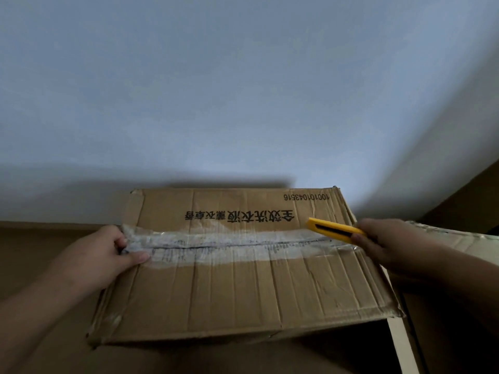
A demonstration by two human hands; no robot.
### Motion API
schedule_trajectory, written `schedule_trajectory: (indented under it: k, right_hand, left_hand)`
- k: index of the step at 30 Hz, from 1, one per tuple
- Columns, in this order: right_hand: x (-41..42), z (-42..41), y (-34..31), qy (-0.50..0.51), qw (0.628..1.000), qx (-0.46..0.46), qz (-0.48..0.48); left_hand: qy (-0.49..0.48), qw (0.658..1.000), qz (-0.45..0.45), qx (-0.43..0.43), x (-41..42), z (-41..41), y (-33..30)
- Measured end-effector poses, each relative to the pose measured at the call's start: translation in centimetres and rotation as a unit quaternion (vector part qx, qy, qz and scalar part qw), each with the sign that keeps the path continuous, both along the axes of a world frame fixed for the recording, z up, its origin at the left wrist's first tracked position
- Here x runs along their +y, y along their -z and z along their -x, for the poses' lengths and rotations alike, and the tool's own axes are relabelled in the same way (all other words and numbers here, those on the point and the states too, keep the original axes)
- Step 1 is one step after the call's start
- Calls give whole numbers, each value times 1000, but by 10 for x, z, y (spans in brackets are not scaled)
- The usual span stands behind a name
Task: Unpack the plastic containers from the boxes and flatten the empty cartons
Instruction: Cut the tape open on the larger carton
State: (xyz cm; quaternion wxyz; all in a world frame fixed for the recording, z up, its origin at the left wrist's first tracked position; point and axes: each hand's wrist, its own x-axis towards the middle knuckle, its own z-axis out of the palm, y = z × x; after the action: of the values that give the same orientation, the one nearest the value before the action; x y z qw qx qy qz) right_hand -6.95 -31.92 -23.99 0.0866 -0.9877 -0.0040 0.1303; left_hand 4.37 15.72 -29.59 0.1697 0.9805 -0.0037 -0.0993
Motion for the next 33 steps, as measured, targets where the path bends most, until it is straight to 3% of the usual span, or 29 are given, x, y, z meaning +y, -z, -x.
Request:
schedule_trajectory:
  k: [5,8,13,18,28,33]
  right_hand:
    - [17,-2,17,-39,994,33,-99]
    - [37,-6,19,-47,989,0,-138]
    - [94,-23,23,-11,995,-48,-83]
    - [146,-42,38,-39,994,-70,-68]
    - [162,-60,42,-9,993,27,-113]
    - [165,-64,36,-20,995,42,-90]
  left_hand:
    - [14,999,-30,7,-6,7,-14]
    - [11,999,-32,2,-8,9,-18]
    - [20,999,-38,1,-7,10,-17]
    - [27,1000,-3,-3,-5,11,-16]
    - [73,997,18,-5,1,9,-10]
    - [83,996,17,-9,4,7,-10]
